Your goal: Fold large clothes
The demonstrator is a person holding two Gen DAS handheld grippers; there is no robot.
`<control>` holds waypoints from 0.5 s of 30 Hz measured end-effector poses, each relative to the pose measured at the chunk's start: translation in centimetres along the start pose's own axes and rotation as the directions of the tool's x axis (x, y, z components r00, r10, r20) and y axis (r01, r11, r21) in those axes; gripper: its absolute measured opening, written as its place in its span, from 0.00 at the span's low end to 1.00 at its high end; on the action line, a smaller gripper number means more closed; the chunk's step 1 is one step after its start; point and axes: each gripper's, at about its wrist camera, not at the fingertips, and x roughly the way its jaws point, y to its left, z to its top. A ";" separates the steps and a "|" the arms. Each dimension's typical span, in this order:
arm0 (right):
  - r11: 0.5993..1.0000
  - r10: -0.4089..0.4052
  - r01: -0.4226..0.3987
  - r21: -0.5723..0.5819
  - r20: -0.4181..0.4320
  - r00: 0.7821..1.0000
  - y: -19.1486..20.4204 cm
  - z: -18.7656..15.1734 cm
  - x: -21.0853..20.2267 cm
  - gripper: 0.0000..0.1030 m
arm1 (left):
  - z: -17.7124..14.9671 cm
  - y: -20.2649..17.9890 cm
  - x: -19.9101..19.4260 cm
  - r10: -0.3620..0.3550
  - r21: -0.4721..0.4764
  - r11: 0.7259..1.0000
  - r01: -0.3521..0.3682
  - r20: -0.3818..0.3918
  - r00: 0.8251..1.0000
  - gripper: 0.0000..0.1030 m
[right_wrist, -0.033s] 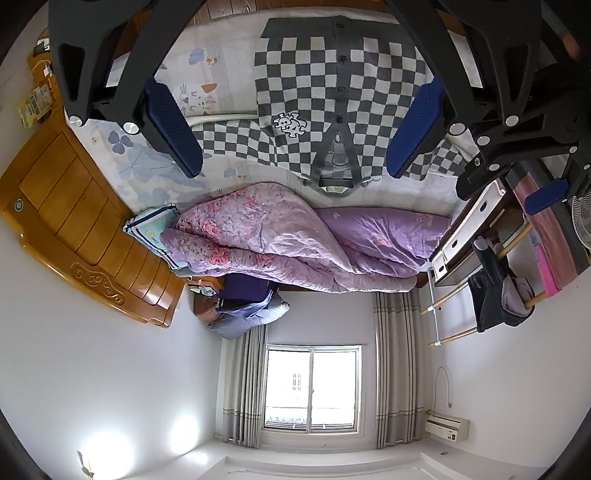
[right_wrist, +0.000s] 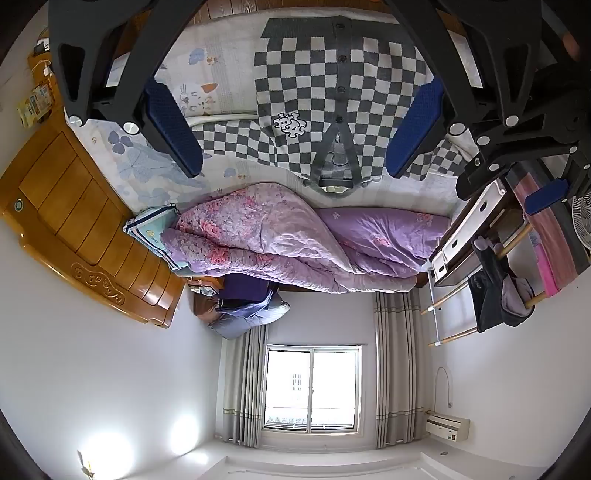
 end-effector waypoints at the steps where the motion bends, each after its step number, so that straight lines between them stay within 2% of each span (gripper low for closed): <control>1: 1.000 0.000 0.000 0.000 -0.001 1.000 0.0 0.0 0.0 0.93 | 0.0 0.0 0.0 0.000 -0.001 1.000 0.000 -0.002 1.000 0.95; 15: 1.000 0.006 -0.006 0.000 -0.007 1.000 0.0 0.0 0.1 0.93 | 0.0 0.0 0.1 0.007 0.005 1.000 -0.007 -0.010 1.000 0.95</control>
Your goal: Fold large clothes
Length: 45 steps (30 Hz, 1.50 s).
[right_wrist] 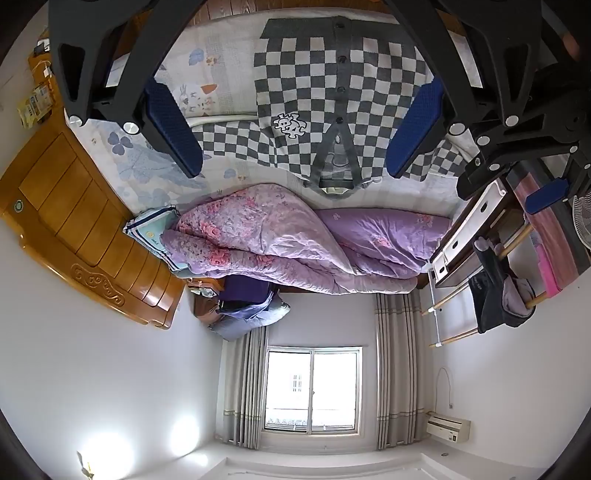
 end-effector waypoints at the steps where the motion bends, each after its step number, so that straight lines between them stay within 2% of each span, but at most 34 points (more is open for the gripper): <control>1: 1.000 0.000 0.000 -0.002 -0.002 1.000 0.0 0.0 0.0 0.93 | 0.0 0.0 0.0 0.000 0.000 1.000 0.000 -0.002 1.000 0.95; 32: 1.000 0.005 -0.005 0.001 -0.008 1.000 0.7 0.3 0.3 0.93 | -0.6 0.7 0.1 0.008 -0.006 1.000 -0.009 -0.021 1.000 0.95; 34: 1.000 0.006 -0.006 0.002 -0.007 1.000 1.5 -0.7 0.3 0.93 | -0.7 0.8 0.1 0.009 -0.006 1.000 -0.009 -0.021 1.000 0.95; 45: 1.000 0.007 -0.007 0.003 -0.009 1.000 1.9 -0.8 0.3 0.93 | -0.8 1.0 -0.2 0.011 -0.005 1.000 -0.011 -0.024 1.000 0.95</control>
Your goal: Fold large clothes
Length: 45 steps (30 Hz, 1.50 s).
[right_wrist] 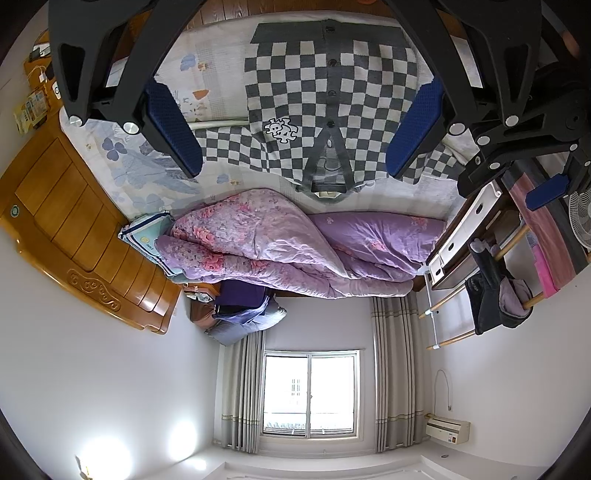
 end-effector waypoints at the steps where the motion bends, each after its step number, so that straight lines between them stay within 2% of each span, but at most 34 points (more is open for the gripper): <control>1: 1.000 0.000 0.000 0.000 -0.001 1.000 0.2 0.0 0.0 0.93 | 0.0 0.4 -0.3 0.003 -0.004 1.000 -0.003 0.000 1.000 0.95; 5: 1.000 0.001 -0.001 0.002 -0.003 1.000 0.2 -0.1 0.0 0.93 | -0.3 0.8 -0.2 0.008 -0.004 1.000 -0.008 -0.003 1.000 0.95; 11: 1.000 0.001 -0.001 -0.004 -0.009 1.000 2.5 0.0 0.3 0.93 | -0.3 1.3 -0.3 0.008 -0.005 1.000 -0.008 -0.007 1.000 0.95; 33: 1.000 -0.006 0.006 -0.007 -0.018 1.000 3.5 0.5 1.6 0.93 | -0.1 1.6 -0.1 0.006 -0.007 1.000 -0.006 -0.014 1.000 0.95; 45: 0.999 -0.044 0.044 0.015 -0.042 0.998 5.6 0.7 2.8 0.93 | 0.4 4.4 0.5 -0.030 0.006 1.000 0.030 -0.043 0.999 0.95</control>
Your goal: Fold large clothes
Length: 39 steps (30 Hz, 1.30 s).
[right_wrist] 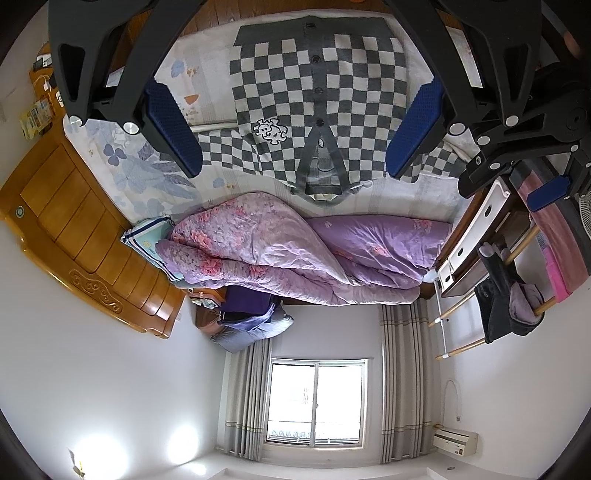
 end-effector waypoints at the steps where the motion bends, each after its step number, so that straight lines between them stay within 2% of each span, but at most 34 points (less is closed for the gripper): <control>1: 1.000 -0.003 0.003 0.004 -0.002 1.000 0.2 0.0 0.1 0.93 | 0.2 0.2 0.2 -0.004 0.002 1.000 0.004 -0.004 1.000 0.95; 9: 0.999 -0.020 0.021 0.032 -0.029 0.999 1.8 0.1 1.1 0.93 | 1.6 2.3 1.8 -0.029 0.024 0.999 0.029 -0.038 0.999 0.95; 16: 0.999 -0.028 0.031 0.039 -0.087 0.996 2.3 0.7 3.8 0.93 | 1.9 1.8 4.6 -0.036 0.035 0.999 0.040 -0.091 0.995 0.95; 22: 1.000 -0.002 0.005 0.030 -0.122 0.993 0.5 1.1 7.6 0.93 | 2.7 0.4 8.9 -0.028 0.013 0.999 0.030 -0.137 0.990 0.95; 27: 0.997 0.076 -0.072 0.027 -0.154 0.985 -2.8 2.1 12.8 0.93 | 4.0 -2.6 13.7 0.006 0.011 1.000 -0.004 -0.167 0.986 0.95; 32: 0.989 0.141 -0.149 -0.020 -0.217 0.966 -4.3 2.5 19.2 0.93 | 4.2 -5.4 19.2 0.096 0.074 0.993 -0.087 -0.136 0.986 0.95; 34: 0.984 0.164 -0.176 -0.029 -0.248 0.955 -4.1 2.2 21.7 0.93 | 3.6 -5.4 21.1 0.109 0.077 0.992 -0.100 -0.124 0.986 0.95; 36: 0.976 0.200 -0.215 -0.023 -0.280 0.939 -3.7 1.7 24.1 0.93 | 2.5 -4.5 23.5 0.104 0.033 0.994 -0.100 -0.149 0.983 0.95; 39: 0.959 0.259 -0.282 -0.019 -0.340 0.904 -2.1 0.6 27.8 0.93 | 0.4 -1.9 26.8 0.080 -0.053 0.994 -0.096 -0.250 0.965 0.95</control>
